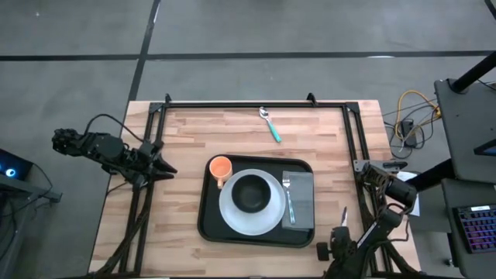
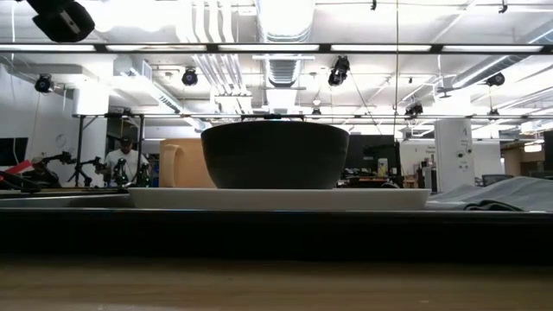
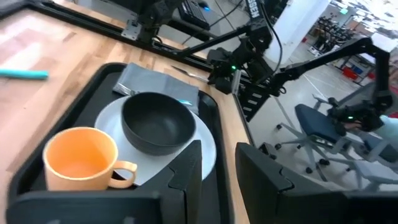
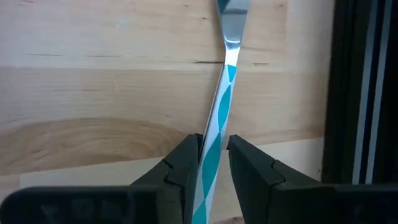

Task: Set up tray
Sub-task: Put the green knife on top of the gray napkin to the right of the green fork

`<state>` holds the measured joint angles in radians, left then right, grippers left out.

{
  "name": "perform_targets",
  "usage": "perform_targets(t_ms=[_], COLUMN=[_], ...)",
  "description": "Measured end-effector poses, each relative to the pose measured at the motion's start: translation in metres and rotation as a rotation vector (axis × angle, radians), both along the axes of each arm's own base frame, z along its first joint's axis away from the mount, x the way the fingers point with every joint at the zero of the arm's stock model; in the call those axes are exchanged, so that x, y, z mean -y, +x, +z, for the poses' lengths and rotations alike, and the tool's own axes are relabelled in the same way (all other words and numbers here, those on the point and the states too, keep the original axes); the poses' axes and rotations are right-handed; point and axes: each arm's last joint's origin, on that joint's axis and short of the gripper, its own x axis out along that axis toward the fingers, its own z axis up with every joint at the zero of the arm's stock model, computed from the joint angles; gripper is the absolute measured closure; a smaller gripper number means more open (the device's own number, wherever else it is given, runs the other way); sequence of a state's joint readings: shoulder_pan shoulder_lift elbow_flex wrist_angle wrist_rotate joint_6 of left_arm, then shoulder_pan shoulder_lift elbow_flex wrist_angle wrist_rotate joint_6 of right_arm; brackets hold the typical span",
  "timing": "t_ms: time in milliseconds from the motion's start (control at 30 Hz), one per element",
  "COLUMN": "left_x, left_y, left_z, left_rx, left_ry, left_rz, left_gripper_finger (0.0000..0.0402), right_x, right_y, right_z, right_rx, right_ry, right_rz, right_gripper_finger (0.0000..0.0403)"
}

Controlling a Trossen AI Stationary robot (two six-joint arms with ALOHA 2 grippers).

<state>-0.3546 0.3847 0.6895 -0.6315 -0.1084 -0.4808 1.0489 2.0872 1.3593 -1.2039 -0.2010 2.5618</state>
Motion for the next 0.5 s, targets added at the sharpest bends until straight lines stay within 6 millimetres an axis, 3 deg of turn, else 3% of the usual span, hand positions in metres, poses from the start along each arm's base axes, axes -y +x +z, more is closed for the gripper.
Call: perform_targets(t_ms=[200,500], left_x=[0.0009,0.0009], left_y=[-0.0002,-0.0002], left_z=[0.0,0.0], left_rx=[-0.006,-0.006], left_ry=[-0.02,-0.02], left_rz=[-0.027,-0.027], left_gripper_finger=[0.0322,0.0322], right_x=[0.0019,0.0061], right_y=[-0.0011,0.0053], right_z=[-0.0054,-0.0036], right_rx=[0.008,-0.008], right_ry=[0.017,0.018], right_rz=[0.0,0.02], right_gripper_finger=[0.0328,0.0385])
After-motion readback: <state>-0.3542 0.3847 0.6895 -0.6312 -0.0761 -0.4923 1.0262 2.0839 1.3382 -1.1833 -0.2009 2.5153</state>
